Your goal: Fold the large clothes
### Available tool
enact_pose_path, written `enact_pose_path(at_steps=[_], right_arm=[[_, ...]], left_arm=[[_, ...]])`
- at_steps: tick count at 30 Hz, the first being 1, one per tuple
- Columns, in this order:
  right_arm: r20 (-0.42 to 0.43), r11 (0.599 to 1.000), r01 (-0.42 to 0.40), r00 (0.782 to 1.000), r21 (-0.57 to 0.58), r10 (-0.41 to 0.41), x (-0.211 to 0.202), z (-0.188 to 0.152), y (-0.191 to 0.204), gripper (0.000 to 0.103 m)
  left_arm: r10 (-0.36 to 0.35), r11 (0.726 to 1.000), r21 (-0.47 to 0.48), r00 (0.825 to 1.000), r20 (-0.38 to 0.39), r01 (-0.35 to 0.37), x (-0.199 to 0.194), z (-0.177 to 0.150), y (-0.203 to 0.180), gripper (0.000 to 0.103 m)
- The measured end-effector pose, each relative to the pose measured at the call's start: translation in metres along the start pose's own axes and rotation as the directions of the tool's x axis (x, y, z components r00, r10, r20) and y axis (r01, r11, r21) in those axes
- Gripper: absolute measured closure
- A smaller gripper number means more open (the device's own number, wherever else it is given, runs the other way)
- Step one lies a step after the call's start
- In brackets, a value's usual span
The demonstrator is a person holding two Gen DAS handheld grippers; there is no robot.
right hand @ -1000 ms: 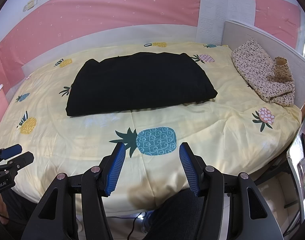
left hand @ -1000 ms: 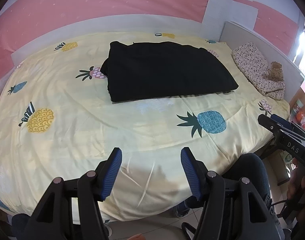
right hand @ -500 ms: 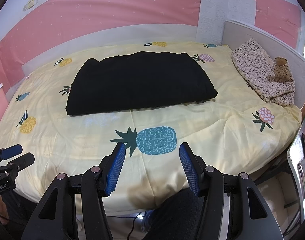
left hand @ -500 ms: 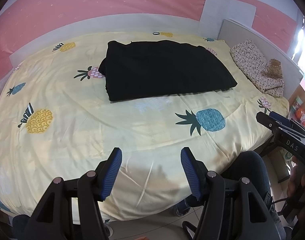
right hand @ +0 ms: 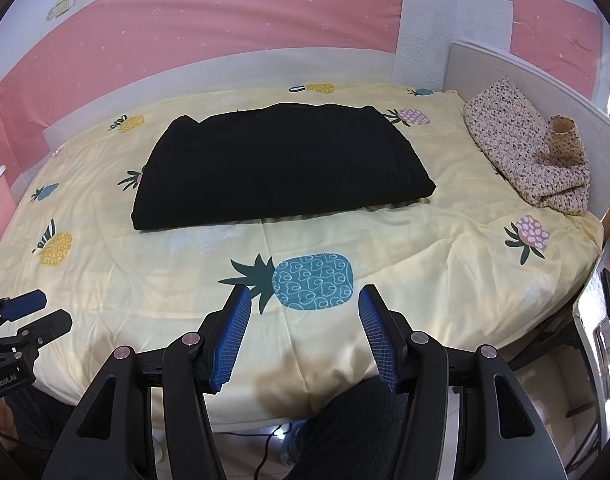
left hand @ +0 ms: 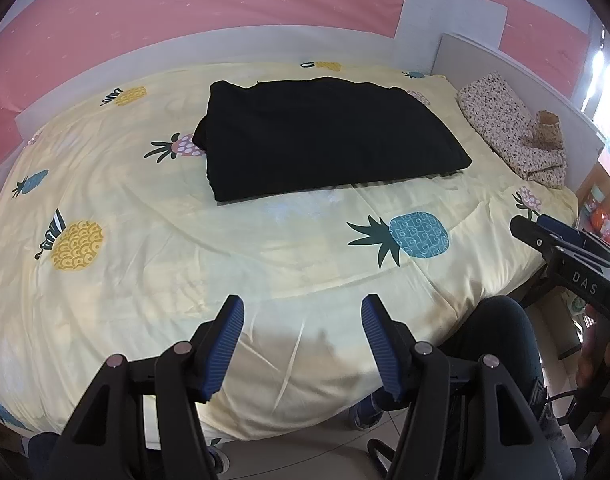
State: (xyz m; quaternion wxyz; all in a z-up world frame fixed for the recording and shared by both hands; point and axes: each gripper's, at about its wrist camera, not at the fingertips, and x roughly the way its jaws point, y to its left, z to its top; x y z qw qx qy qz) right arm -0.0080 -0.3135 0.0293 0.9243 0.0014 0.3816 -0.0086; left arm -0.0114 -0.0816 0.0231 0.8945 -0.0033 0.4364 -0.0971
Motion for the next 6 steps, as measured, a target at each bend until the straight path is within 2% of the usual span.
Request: enact_pose_path(at_steps=[6], right_arm=[[0.001,1.0,0.0,1.0,-0.004,0.0,0.0005,0.0003,-0.0008,0.046]], left_arm=[[0.008,1.0,0.008,1.0,0.018,-0.008,-0.0018,0.0005,-0.0024,0.04]])
